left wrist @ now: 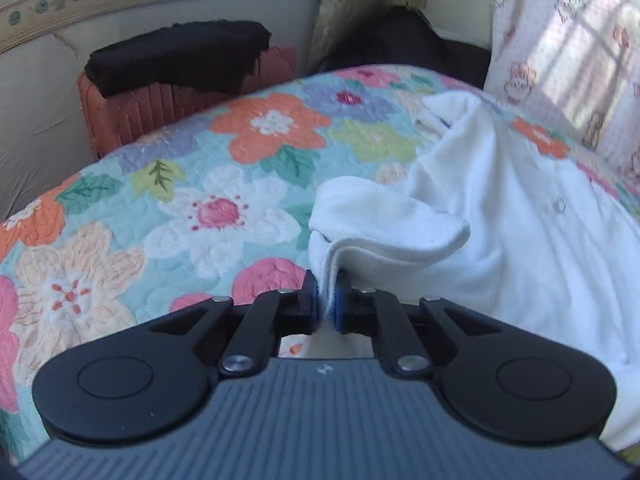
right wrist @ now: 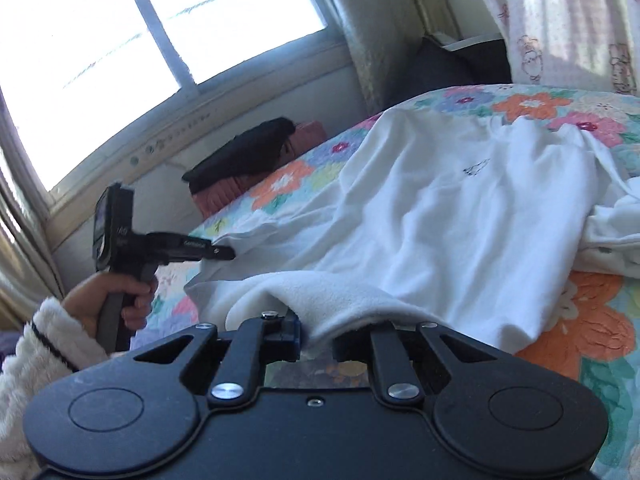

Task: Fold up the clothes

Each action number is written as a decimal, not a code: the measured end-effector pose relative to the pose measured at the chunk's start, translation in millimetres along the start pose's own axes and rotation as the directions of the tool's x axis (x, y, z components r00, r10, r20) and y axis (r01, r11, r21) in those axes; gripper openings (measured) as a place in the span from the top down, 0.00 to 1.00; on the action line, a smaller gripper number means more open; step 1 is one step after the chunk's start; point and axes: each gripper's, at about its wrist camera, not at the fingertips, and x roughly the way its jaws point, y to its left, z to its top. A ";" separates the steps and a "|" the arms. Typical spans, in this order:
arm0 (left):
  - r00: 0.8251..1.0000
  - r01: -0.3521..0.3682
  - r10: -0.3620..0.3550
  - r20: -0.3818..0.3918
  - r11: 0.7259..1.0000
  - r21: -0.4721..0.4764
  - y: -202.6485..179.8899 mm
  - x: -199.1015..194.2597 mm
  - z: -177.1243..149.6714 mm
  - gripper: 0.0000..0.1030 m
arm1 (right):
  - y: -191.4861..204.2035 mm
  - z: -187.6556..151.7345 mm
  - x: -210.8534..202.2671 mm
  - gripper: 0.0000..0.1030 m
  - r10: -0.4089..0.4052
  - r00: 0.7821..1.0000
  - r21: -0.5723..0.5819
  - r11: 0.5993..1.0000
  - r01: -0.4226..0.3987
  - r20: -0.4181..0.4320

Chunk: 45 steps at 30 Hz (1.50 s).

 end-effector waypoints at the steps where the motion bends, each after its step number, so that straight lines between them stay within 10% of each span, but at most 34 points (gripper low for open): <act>1: 1.000 0.013 -0.013 0.007 0.998 -0.065 7.7 -2.6 1.0 0.93 | -2.2 4.9 -3.3 0.87 -0.026 1.000 -0.005 1.000 0.026 0.005; 11: 0.986 -0.029 -0.037 -0.162 0.921 -0.388 47.4 54.9 -17.0 0.87 | -50.5 25.9 26.5 0.87 -0.368 0.928 0.035 0.928 0.371 -0.066; 17: 0.987 -0.020 -0.035 -0.154 0.940 -0.340 41.0 57.5 -11.5 0.85 | -41.4 9.0 9.4 0.79 -0.250 0.966 0.105 0.961 0.255 -0.065; 20: 0.988 0.002 -0.058 -0.145 0.933 -0.360 43.0 59.0 -9.8 0.85 | -26.9 6.2 10.1 0.57 -0.173 0.983 0.039 0.984 0.176 -0.067; 32: 0.996 -0.070 0.078 0.036 0.979 -0.194 21.1 30.4 1.0 0.91 | 10.3 2.3 9.3 0.56 -0.318 0.940 -0.120 0.935 0.333 0.126; 36: 0.994 -0.070 0.083 0.068 0.981 -0.181 20.2 23.9 6.6 0.91 | 5.3 -2.2 11.2 0.56 -0.214 0.977 -0.095 0.973 0.212 -0.010; 45: 1.000 -0.023 0.017 -0.023 0.949 -0.315 43.9 39.1 -4.5 0.91 | -35.1 20.7 64.3 0.55 -0.200 0.972 0.085 0.974 0.211 -0.126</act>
